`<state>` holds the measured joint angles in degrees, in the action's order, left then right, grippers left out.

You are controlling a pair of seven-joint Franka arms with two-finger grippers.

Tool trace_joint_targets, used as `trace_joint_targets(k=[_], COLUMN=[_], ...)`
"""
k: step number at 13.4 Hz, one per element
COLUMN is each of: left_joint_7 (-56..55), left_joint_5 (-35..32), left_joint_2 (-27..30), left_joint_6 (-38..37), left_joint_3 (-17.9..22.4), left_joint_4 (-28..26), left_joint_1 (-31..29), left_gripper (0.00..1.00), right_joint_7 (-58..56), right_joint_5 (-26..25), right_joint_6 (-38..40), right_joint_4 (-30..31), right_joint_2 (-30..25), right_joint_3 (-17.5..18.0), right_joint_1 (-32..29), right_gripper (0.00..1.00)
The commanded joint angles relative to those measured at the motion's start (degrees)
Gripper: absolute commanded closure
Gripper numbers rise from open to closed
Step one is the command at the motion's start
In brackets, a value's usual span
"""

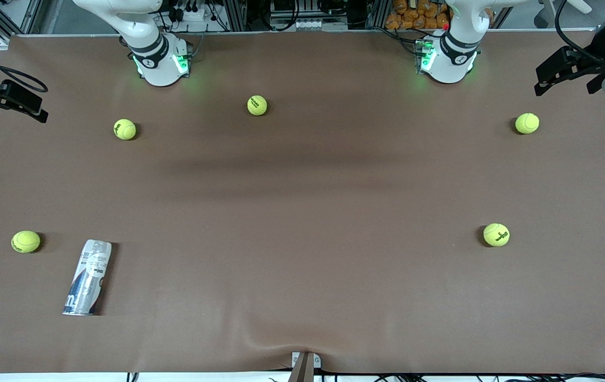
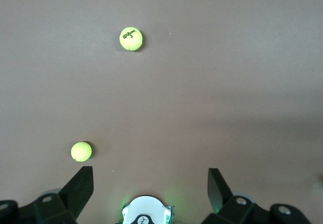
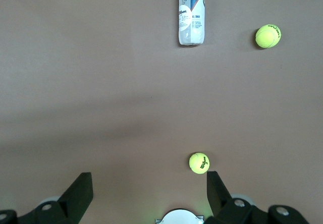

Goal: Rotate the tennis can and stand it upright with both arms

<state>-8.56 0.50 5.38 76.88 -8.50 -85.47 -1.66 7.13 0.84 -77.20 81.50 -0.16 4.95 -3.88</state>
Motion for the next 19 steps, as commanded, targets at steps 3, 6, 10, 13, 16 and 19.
trace_joint_targets(k=[3,6,10,13,16,19], left_joint_7=[-0.05,0.04,1.18,1.18,1.18,0.66], left_joint_5=[-0.06,-0.06,-0.68,-0.68,-0.68,-0.68], left_joint_2=[-0.46,-0.29,-0.55,-0.64,-0.55,-0.55], left_joint_6=[-0.77,-0.68,-0.68,-0.68,-1.12,-1.29], left_joint_3=[-0.64,-1.34,-1.43,-1.43,-1.43,-1.43], left_joint_4=[0.57,0.30,0.30,0.21,0.04,0.04], left_joint_1=[-0.10,-0.01,-0.19,-0.10,-0.19,0.08], left_gripper=[0.00,0.00,0.00,0.00,0.00,0.00], right_joint_7=[0.25,0.16,-0.19,-0.28,-0.28,-0.46], right_joint_5=[-0.66,-0.66,-0.75,-3.90,-8.21,-9.37], right_joint_6=[-1.55,-2.25,-12.95,-19.18,-30.87,-34.51], right_joint_4=[0.68,1.99,8.67,8.50,6.93,2.63], right_joint_2=[0.42,3.84,10.33,18.15,25.71,33.53], right_joint_3=[1.20,1.20,1.20,1.20,1.20,1.03], right_joint_1=[-0.78,-0.87,-1.13,-0.78,-1.30,-2.53], right_gripper=[0.00,0.00,0.00,0.00,0.00,0.00])
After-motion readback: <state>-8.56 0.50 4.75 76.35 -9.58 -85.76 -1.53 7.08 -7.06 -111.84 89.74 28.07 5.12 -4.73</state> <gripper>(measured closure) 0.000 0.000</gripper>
